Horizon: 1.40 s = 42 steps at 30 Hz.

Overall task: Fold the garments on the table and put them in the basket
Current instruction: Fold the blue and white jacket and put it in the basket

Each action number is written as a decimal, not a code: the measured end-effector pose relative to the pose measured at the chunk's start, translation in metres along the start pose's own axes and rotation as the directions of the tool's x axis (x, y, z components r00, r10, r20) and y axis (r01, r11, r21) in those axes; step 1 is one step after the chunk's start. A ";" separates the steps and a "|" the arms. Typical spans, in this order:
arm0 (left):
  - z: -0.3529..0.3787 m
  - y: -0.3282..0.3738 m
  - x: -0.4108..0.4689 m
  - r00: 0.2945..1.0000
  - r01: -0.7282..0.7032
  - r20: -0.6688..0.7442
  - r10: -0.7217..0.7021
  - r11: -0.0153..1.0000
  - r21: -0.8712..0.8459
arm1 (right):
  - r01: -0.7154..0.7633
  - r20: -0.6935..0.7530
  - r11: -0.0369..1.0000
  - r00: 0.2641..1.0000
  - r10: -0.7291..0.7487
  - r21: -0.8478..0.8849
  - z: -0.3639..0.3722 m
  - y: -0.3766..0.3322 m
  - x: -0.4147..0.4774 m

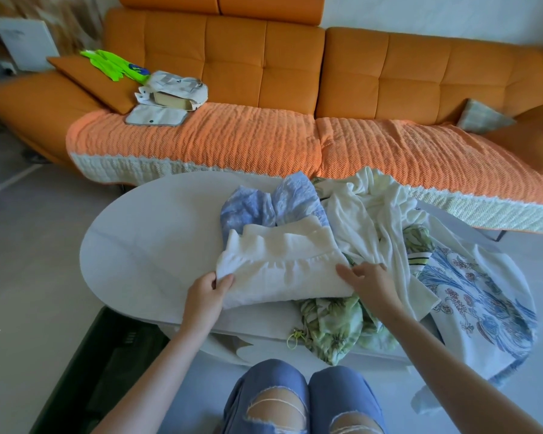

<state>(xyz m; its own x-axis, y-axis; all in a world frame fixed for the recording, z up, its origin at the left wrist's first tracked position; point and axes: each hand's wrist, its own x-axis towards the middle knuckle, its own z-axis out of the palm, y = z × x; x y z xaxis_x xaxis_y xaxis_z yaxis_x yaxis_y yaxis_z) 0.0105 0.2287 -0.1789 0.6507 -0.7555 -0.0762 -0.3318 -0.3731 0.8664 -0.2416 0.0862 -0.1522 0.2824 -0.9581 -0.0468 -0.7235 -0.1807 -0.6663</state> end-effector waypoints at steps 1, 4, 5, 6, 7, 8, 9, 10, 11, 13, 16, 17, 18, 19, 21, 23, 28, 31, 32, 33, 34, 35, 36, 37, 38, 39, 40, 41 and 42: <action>0.001 -0.002 0.000 1.000 -0.008 0.020 0.006 0.997 0.077 | 0.015 0.014 0.996 1.000 -0.014 -0.085 0.001 0.000 -0.001; -0.006 -0.008 0.004 0.999 -0.040 -0.008 0.041 0.991 0.131 | 0.108 -0.016 0.986 0.994 -0.111 -0.124 0.001 0.003 0.003; -0.011 -0.008 0.005 0.996 -0.073 -0.046 0.079 0.989 0.126 | 0.186 -0.064 0.973 0.978 -0.196 -0.136 -0.002 0.003 0.004; -0.017 -0.008 0.007 0.983 -0.148 -0.083 0.162 0.977 0.151 | 0.294 -0.080 0.940 0.947 -0.311 -0.172 -0.007 0.001 0.007; -0.021 -0.006 0.009 0.952 -0.270 -0.088 0.293 0.940 0.209 | 0.414 -0.036 0.887 0.903 -0.429 -0.204 -0.013 0.000 0.011; -0.026 -0.004 0.012 0.898 -0.410 -0.045 0.438 0.868 0.279 | 0.522 0.053 0.817 0.849 -0.526 -0.246 -0.018 -0.002 0.014; -0.026 -0.002 0.015 0.835 -0.531 0.052 0.548 0.775 0.343 | 0.616 0.186 0.730 0.786 -0.589 -0.294 -0.020 -0.006 0.016; -0.024 0.000 0.016 0.774 -0.621 0.176 0.608 0.674 0.399 | 0.695 0.318 0.622 0.719 -0.618 -0.360 -0.019 -0.010 0.016; -0.019 0.001 0.017 0.724 -0.682 0.301 0.621 0.578 0.448 | 0.760 0.425 0.505 0.648 -0.632 -0.409 -0.016 -0.013 0.017; -0.009 -0.005 0.021 0.661 -0.742 0.472 0.583 0.416 0.526 | 0.816 0.514 0.331 0.562 -0.648 -0.475 -0.011 -0.013 0.021; -0.008 -0.019 0.034 0.637 -0.754 0.512 0.577 0.328 0.569 | 0.806 0.544 0.328 0.579 -0.607 -0.492 -0.010 -0.008 0.028; -0.011 -0.022 0.039 0.641 -0.749 0.505 0.578 0.325 0.578 | 0.802 0.537 0.343 0.586 -0.607 -0.489 -0.010 -0.007 0.030; -0.013 -0.024 0.042 0.645 -0.744 0.502 0.577 0.323 0.584 | 0.800 0.518 0.366 0.591 -0.619 -0.476 -0.011 -0.006 0.032; -0.015 -0.026 0.044 0.640 -0.747 0.497 0.586 0.323 0.581 | 0.794 0.492 0.397 0.600 -0.631 -0.461 -0.011 -0.004 0.034; -0.015 -0.030 0.045 0.632 -0.761 0.485 0.604 0.365 0.536 | 0.786 0.423 0.455 0.613 -0.668 -0.419 -0.012 -0.002 0.036; -0.015 -0.033 0.044 0.615 -0.782 0.456 0.643 0.425 0.456 | 0.801 0.371 0.471 0.592 -0.715 -0.369 -0.012 0.001 0.037; -0.017 -0.041 0.053 0.595 -0.800 0.354 0.721 0.489 0.349 | 0.713 0.406 0.624 0.699 -0.589 -0.320 -0.010 0.008 0.045; -0.013 -0.046 0.056 0.607 -0.790 0.341 0.718 0.499 0.355 | 0.765 0.397 0.575 0.643 -0.655 -0.292 -0.008 0.017 0.048; -0.012 -0.047 0.056 0.613 -0.785 0.343 0.711 0.504 0.359 | 0.787 0.372 0.546 0.617 -0.694 -0.287 -0.007 0.018 0.048; -0.012 -0.048 0.058 0.632 -0.772 0.348 0.693 0.522 0.362 | 0.797 0.343 0.534 0.604 -0.719 -0.284 -0.006 0.018 0.049; -0.011 -0.047 0.058 0.646 -0.761 0.348 0.680 0.539 0.360 | 0.794 0.317 0.538 0.607 -0.729 -0.283 -0.005 0.018 0.050; -0.011 -0.047 0.059 0.656 -0.753 0.342 0.673 0.553 0.356 | 0.786 0.292 0.553 0.616 -0.731 -0.276 -0.004 0.017 0.052; -0.011 -0.047 0.060 0.661 -0.748 0.324 0.677 0.561 0.354 | 0.776 0.265 0.575 0.629 -0.731 -0.258 -0.003 0.018 0.053; -0.011 -0.047 0.061 0.669 -0.741 0.298 0.681 0.577 0.345 | 0.754 0.230 0.614 0.656 -0.719 -0.235 -0.002 0.017 0.053; -0.011 -0.043 0.060 0.688 -0.722 0.248 0.682 0.610 0.327 | 0.695 0.195 0.691 0.719 -0.668 -0.198 -0.002 0.014 0.053; -0.012 -0.041 0.060 0.742 -0.668 0.184 0.645 0.684 0.294 | 0.617 0.175 0.773 0.786 -0.593 -0.146 -0.003 0.010 0.051; -0.013 -0.032 0.057 0.809 -0.587 0.124 0.575 0.777 0.227 | 0.549 0.153 0.831 0.832 -0.534 -0.086 -0.005 0.005 0.049; -0.014 -0.026 0.056 0.864 -0.504 0.067 0.499 0.853 0.136 | 0.509 0.118 0.861 0.855 -0.504 -0.012 -0.007 0.001 0.046; -0.016 -0.019 0.054 0.885 -0.465 0.025 0.464 0.884 0.045 | 0.473 0.069 0.879 0.877 -0.476 0.058 -0.007 -0.003 0.044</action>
<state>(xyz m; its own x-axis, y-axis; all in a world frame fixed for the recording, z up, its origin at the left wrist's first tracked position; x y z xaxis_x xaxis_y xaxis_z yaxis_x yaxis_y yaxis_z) 0.0629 0.2032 -0.1914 0.4049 -0.8558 0.3221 -0.6269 -0.0033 0.7791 -0.2321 0.0432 -0.1470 0.6359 -0.7383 0.2247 -0.4661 -0.5994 -0.6507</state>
